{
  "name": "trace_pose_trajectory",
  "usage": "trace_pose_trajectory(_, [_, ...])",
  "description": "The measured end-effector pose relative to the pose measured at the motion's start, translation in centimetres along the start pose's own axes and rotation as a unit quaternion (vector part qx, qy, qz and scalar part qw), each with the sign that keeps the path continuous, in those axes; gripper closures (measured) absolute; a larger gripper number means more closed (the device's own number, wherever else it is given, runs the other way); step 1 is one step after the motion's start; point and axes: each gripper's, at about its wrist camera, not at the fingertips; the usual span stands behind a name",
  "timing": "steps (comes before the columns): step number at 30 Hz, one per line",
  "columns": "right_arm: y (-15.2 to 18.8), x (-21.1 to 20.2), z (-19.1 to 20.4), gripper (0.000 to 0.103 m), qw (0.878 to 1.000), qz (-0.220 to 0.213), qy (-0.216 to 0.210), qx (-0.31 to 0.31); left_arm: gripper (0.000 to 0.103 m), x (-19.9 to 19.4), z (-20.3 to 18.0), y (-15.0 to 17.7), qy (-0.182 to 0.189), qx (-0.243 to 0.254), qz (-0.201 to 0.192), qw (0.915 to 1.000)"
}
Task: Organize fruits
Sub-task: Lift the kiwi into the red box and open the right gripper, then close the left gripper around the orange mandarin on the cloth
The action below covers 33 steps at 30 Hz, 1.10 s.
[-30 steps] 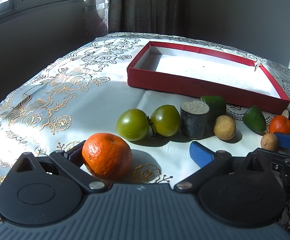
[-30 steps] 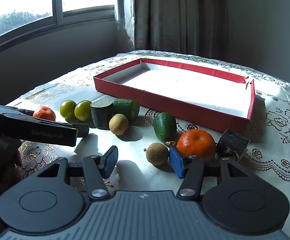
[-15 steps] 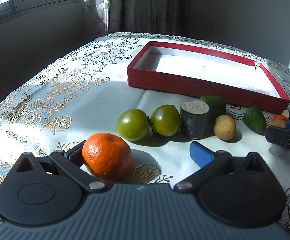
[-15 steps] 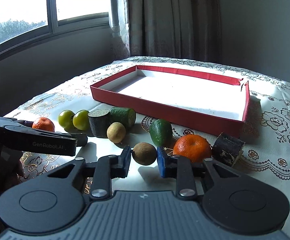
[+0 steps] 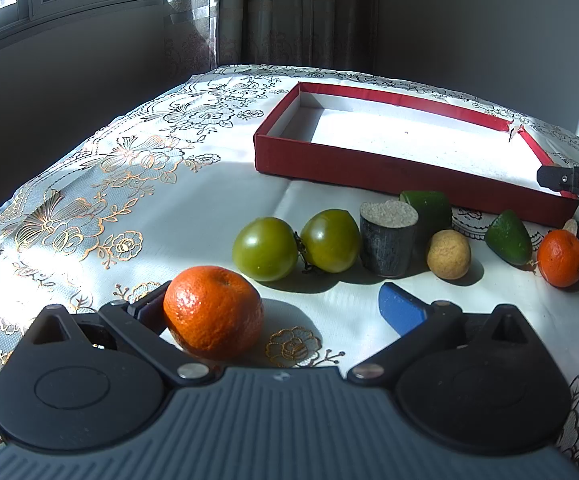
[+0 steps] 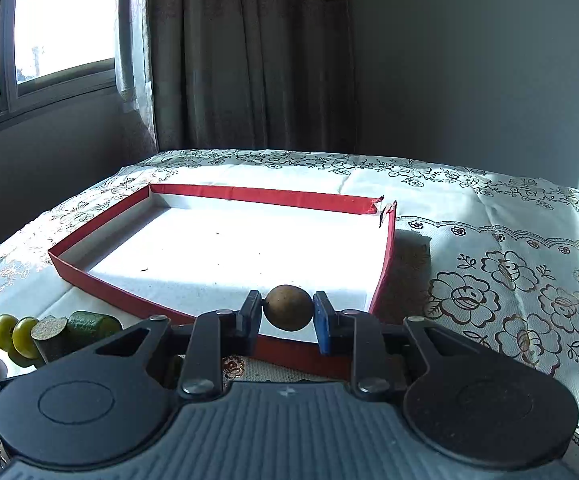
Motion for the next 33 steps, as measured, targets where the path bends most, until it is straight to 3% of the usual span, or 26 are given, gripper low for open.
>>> trace_pose_trajectory(7, [0.4, 0.7, -0.2, 0.076, 1.000, 0.007, 0.014, 0.003, 0.000, 0.0, 0.0, 0.0, 0.000, 0.000, 0.000, 1.0000])
trace_pose_trajectory(12, [0.4, 0.5, -0.3, 0.070, 1.000, 0.001, 0.016, 0.009, 0.000, 0.0, 0.0, 0.0, 0.000, 0.000, 0.000, 1.0000])
trace_pose_trajectory(18, [0.5, -3.1, -0.4, 0.066, 0.999, -0.026, -0.003, 0.026, 0.000, 0.0, 0.0, 0.0, 0.002, -0.001, -0.001, 1.0000])
trace_pose_trajectory(22, [2.3, -7.1, 0.2, 0.024, 0.999, -0.045, -0.009, 0.014, 0.000, 0.0, 0.1, 0.0, 0.002, -0.001, -0.001, 1.0000])
trace_pose_trajectory(27, [4.8, -9.2, -0.7, 0.023, 0.999, -0.022, 0.029, 0.007, 0.000, 0.0, 0.1, 0.0, 0.002, -0.001, -0.001, 1.0000])
trace_pose_trajectory(33, [6.2, -7.2, -1.8, 0.013, 0.996, 0.063, 0.067, 0.017, 0.000, -0.1, 0.3, 0.1, 0.005, -0.003, -0.003, 1.0000])
Point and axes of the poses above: each gripper's, at about its wrist camera, not at the fingertips, and x roughly the way its jaws point, z to its left, y to its underside, and after that the axes turned 3 degrees about -x, right-handed
